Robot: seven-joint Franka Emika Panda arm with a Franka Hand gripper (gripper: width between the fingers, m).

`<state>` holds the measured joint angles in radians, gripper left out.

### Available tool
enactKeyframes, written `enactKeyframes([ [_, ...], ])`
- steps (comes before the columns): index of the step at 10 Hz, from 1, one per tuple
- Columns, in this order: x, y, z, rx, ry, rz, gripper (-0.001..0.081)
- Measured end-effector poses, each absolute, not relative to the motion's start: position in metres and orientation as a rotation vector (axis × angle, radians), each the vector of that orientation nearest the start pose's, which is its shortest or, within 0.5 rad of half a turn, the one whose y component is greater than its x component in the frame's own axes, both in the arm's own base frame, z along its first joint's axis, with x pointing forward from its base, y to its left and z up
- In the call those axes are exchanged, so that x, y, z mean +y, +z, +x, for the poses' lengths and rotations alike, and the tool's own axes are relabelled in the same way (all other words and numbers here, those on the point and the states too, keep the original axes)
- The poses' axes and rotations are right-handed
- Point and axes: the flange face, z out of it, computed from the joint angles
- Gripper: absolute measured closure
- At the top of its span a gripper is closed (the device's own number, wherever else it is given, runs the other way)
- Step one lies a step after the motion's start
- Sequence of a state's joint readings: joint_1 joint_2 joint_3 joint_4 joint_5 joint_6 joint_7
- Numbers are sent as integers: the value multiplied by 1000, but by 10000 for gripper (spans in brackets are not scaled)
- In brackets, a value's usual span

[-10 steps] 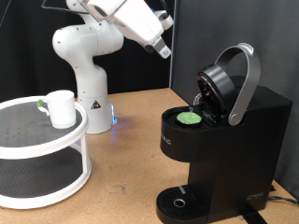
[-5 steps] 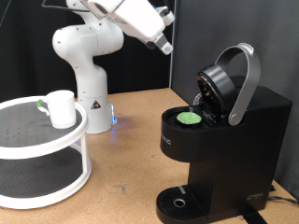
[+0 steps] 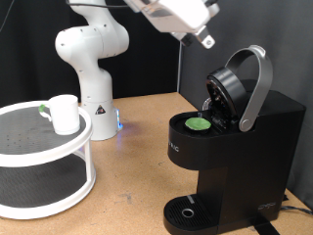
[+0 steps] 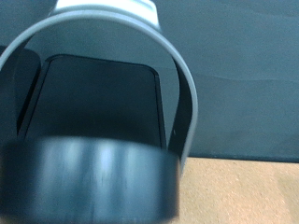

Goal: Make a cup of coffee with the keurig machine

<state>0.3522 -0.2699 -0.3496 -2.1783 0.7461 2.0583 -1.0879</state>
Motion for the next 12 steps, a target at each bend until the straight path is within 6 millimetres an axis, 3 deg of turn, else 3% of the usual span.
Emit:
enactKeyframes([
  [3,61,532,508,-969,-616,-2284,1],
  [7,67,537,502,-945,-443,-2214,1],
  [10,81,549,507,-899,-512,-2205,1],
  [12,97,555,505,-911,-452,-2182,1],
])
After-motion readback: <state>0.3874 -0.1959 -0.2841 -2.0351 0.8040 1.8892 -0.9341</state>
